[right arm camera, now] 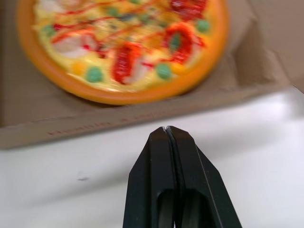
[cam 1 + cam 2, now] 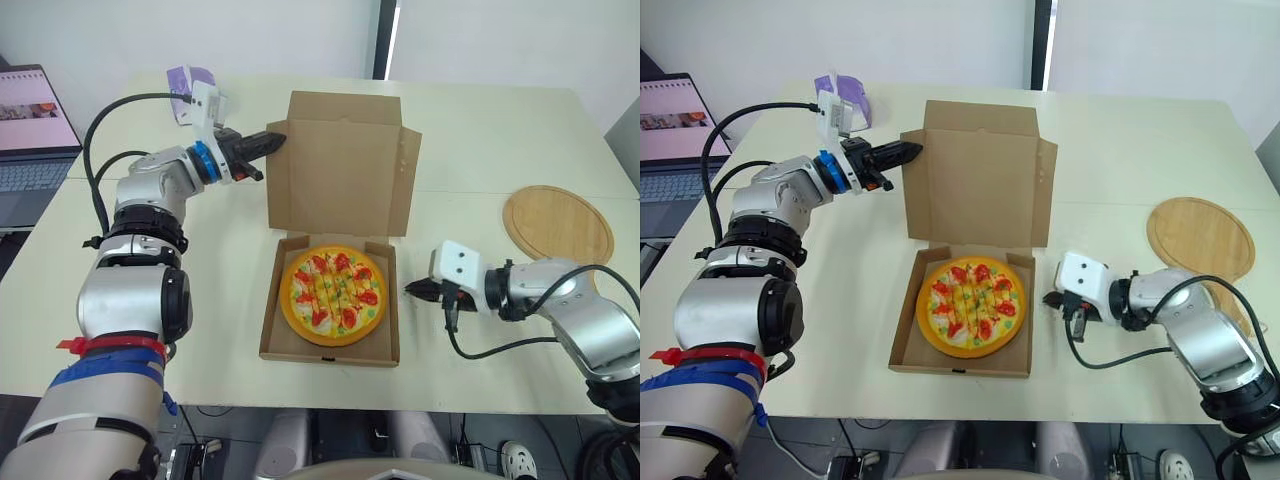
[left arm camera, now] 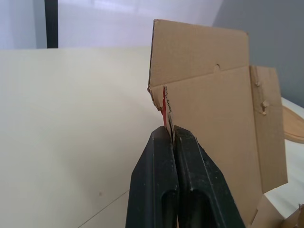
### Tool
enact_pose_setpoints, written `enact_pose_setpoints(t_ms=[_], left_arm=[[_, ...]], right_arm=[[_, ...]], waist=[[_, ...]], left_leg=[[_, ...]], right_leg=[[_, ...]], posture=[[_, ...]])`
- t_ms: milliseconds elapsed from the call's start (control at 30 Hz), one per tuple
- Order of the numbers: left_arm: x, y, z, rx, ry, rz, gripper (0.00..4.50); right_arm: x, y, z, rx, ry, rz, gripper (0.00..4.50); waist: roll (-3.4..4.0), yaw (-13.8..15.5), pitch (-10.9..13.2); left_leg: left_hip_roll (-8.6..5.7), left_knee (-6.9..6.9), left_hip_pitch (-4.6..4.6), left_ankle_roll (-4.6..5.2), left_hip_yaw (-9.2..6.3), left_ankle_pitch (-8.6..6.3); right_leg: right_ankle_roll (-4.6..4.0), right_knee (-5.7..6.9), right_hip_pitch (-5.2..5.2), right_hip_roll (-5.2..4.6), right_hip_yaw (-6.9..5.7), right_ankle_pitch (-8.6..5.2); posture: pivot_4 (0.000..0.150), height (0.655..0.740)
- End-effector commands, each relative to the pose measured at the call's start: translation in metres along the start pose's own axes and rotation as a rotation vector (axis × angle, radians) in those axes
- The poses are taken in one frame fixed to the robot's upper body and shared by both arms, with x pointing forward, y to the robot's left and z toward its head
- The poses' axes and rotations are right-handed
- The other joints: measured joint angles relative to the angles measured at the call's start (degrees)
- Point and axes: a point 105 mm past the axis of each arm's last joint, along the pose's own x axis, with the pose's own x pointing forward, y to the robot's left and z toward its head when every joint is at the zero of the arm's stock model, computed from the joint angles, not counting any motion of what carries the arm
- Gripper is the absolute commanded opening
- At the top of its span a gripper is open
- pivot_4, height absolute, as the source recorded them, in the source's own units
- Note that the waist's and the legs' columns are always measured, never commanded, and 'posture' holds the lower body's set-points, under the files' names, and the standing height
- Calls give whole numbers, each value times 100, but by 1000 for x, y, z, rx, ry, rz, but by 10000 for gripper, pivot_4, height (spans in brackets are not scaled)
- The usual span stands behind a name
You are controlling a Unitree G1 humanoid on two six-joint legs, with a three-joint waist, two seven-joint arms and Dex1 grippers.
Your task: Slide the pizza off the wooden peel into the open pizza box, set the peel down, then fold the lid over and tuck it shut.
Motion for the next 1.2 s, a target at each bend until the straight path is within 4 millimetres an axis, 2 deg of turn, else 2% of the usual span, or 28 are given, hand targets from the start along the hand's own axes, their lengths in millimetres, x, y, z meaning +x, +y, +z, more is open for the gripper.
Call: enact_pose_setpoints(t_ms=[33, 200, 300, 400, 500, 700, 833, 1033, 1133, 1200], left_arm=[[-1, -5, 29, 76, -96, -19, 0], [-5, -10, 40, 89, -142, -37, 0], [-8, -15, 42, 97, -155, -50, 0], [-10, -20, 40, 110, -151, -65, 0], [-11, -23, 38, 111, -149, -67, 0], [-13, -25, 37, 107, -151, -62, 0], [-16, -26, 37, 106, -153, -60, 0], [-18, -25, 36, 101, -156, -45, 0], [-15, -24, 35, 99, -156, -36, 0], [-14, -24, 36, 98, -159, -32, 0]], right_arm=[[-17, -30, 24, 58, -121, -144, 6224], [-34, -64, 49, 192, -271, -249, 22481], [-46, -96, 72, 255, -378, -364, 33063], [-46, -115, 88, 316, -446, -404, 44003], [-37, -126, 100, 375, -487, -398, 44003], [-12, -129, 109, 418, -492, -337, 44003], [-11, -127, 112, 409, -503, -315, 34457], [-10, -123, 113, 388, -498, -306, 11951], [-11, -125, 113, 385, -495, -320, 654], [-12, -126, 112, 383, -492, -325, 243]], waist=[[0, -5, 0], [0, -12, 0], [1, -13, 0], [1, -14, 0], [2, -21, -1], [2, -24, -1], [3, -25, -1], [3, -48, -2], [4, -63, -2], [4, -64, -2]], left_leg=[[0, 1, 1, 0, 3, 0], [0, 0, 2, 0, 6, 0], [0, -1, 0, 1, 4, 0], [-1, -1, 1, 1, 9, 0], [0, -3, 0, 1, 9, 0], [-1, -1, -4, 2, 10, 0], [-1, 0, -13, 2, 10, 0], [-3, 37, -75, 1, 22, 1], [-3, 56, -84, 1, 24, 1], [-3, 67, -85, 1, 25, 1]], right_leg=[[0, 3, -2, 0, 3, 0], [0, 8, -4, 1, 7, 0], [0, 8, -5, 1, 7, 0], [0, 11, -8, 0, 13, 0], [-1, 12, -11, 1, 13, 0], [-1, 15, -13, 0, 14, 0], [-1, 15, -20, 0, 14, 0], [-1, 76, -100, -1, 27, 0], [-1, 86, -109, -1, 29, 0], [-1, 90, -108, -1, 31, 1]], posture=[[1500, 7251], [1500, 7251], [1500, 7251], [1500, 7251], [1500, 7251], [1500, 7251], [1500, 7251], [1500, 7251], [1500, 7251], [1500, 7251]])
